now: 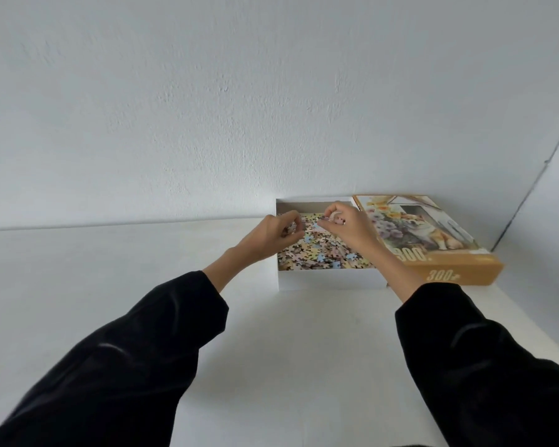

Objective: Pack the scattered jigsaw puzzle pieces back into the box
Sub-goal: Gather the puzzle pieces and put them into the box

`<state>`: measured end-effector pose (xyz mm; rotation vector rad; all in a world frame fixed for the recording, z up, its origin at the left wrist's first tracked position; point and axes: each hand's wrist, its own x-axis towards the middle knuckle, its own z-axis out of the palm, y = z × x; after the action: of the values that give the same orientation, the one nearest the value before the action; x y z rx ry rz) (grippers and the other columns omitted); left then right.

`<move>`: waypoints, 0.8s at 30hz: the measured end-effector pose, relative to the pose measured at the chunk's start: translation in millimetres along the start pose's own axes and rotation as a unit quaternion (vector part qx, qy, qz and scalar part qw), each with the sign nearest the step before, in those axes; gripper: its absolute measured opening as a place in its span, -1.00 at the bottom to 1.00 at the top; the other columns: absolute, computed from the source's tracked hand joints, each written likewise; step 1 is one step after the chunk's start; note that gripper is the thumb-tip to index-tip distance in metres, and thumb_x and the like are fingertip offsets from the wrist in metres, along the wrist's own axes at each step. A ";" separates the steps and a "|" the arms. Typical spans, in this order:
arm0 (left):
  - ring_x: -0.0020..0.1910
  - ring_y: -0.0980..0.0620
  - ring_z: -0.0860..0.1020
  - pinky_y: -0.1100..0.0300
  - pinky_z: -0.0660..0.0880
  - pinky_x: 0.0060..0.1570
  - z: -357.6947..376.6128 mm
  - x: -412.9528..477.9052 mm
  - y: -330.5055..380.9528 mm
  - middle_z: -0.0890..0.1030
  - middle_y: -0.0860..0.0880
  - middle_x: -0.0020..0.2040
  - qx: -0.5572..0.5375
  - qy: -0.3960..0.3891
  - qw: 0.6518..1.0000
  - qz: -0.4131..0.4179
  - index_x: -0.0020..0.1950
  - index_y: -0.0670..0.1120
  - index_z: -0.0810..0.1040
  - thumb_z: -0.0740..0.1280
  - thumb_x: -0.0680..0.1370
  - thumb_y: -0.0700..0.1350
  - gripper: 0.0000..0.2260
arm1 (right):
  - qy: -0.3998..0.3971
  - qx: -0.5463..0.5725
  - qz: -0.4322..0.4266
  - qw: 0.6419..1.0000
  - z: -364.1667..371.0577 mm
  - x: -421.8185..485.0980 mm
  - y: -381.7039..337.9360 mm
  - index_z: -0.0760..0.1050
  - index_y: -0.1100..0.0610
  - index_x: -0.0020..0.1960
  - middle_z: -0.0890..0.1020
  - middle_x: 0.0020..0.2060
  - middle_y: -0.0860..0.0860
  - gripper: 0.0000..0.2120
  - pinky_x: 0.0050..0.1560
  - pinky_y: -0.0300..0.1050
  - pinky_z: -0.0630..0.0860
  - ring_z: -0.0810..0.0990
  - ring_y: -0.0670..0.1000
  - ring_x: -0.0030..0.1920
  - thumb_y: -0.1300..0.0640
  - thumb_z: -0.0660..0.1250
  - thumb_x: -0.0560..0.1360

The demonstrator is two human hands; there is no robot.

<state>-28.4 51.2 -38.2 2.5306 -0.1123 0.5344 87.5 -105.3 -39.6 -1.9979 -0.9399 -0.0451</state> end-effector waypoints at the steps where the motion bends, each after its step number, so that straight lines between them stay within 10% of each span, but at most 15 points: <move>1: -0.54 0.13 0.23 0.33 0.21 -0.52 4.9 4.6 2.0 0.34 0.07 -0.49 0.005 -0.007 1.000 -0.003 -0.07 -0.19 0.45 0.29 0.55 -0.14 -0.89 | 0.010 -0.010 0.003 1.000 -1.8 1.1 5.0 0.48 0.15 -0.12 0.55 -0.40 0.08 -0.83 -0.34 -0.10 0.40 0.49 -0.03 -0.44 0.06 0.40 0.43; 7: -0.42 -0.03 0.44 0.31 0.29 -0.45 30.3 21.3 -1.9 0.52 -0.12 -0.36 0.011 -0.030 0.999 -0.034 0.04 -0.22 0.46 0.28 0.55 -0.13 -0.84 | 0.018 -0.063 0.034 0.997 -1.4 4.8 35.6 0.45 0.08 -0.13 0.44 -0.50 -0.04 -0.85 -0.42 -0.18 0.24 0.37 0.00 -0.49 0.01 0.35 0.46; 13: 0.05 -0.13 0.57 0.06 0.51 0.04 43.2 27.5 -11.8 0.59 -0.21 0.11 0.038 -0.049 0.995 -0.078 0.36 -0.15 0.32 0.23 0.57 0.02 -0.57 | -0.006 -0.086 0.023 0.996 1.9 1.7 47.0 0.55 0.12 0.01 0.66 -0.09 0.05 -0.83 -0.07 0.01 0.56 0.61 0.01 -0.08 0.06 0.35 0.47; 18: 0.26 -0.10 0.41 0.06 0.36 0.23 49.0 25.8 -20.7 0.46 -0.17 0.26 0.073 -0.006 0.995 -0.067 0.28 -0.19 0.42 0.19 0.59 -0.04 -0.67 | 0.020 -0.161 -0.025 0.986 6.1 4.4 50.8 0.55 0.12 0.12 0.62 0.02 0.06 -0.77 0.25 -0.03 0.39 0.53 0.07 0.10 0.13 0.31 0.48; 24: 0.51 -0.08 -0.01 -0.22 -0.17 0.41 49.7 30.5 -30.6 0.18 -0.12 0.47 0.159 0.022 0.982 -0.097 0.23 -0.07 0.46 0.17 0.59 0.00 -0.73 | 0.070 -0.252 0.026 0.965 4.0 2.4 50.0 0.49 0.07 0.22 0.43 0.16 0.13 -0.67 0.18 0.05 0.36 0.31 0.16 0.25 0.13 0.31 0.46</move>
<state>22.7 51.8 -79.7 2.7956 0.2542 0.5662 119.6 -116.3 -76.7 -2.4451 -0.8406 -0.4303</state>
